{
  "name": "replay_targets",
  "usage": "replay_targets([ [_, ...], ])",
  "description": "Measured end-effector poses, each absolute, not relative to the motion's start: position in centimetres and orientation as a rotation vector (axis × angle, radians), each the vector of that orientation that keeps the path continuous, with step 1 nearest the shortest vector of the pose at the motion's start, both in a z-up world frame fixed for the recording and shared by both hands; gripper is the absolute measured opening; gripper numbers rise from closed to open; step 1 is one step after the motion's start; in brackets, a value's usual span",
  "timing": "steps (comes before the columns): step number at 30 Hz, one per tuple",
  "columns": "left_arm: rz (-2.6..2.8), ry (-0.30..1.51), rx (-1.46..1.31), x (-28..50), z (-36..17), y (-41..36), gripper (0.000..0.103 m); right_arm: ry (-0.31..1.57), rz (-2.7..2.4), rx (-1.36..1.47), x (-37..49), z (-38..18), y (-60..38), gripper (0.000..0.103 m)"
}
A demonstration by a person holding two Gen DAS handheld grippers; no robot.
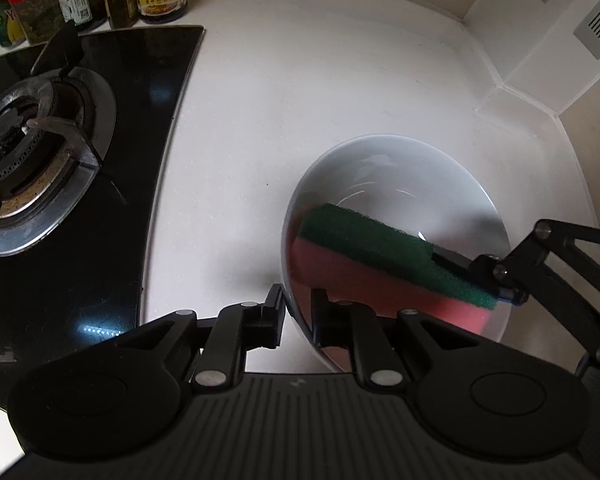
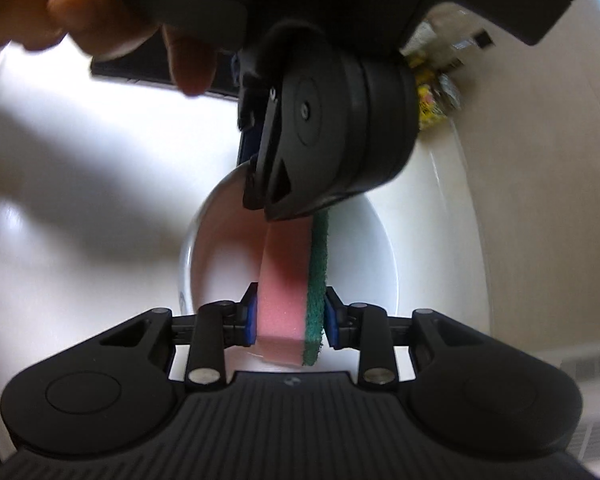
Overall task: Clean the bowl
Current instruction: 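Hold the bowl with the left gripper while the right scrubs its inside with the sponge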
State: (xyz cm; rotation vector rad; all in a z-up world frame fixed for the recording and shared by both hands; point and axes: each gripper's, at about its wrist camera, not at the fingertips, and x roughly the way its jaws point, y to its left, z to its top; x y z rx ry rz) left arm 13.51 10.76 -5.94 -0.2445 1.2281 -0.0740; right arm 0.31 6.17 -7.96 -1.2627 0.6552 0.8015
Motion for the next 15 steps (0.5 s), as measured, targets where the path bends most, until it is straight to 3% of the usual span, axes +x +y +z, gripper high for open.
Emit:
replay_targets([
  [9, -0.122, 1.253, -0.283, 13.4, -6.2, 10.8, 0.014, 0.606, 1.056, -1.642, -1.5, -7.3, 4.8, 0.026],
  [15, -0.107, 1.24, -0.308, 13.4, -6.2, 12.1, 0.01, 0.784, 0.924, -1.548, -0.7, -6.0, 5.4, 0.026],
])
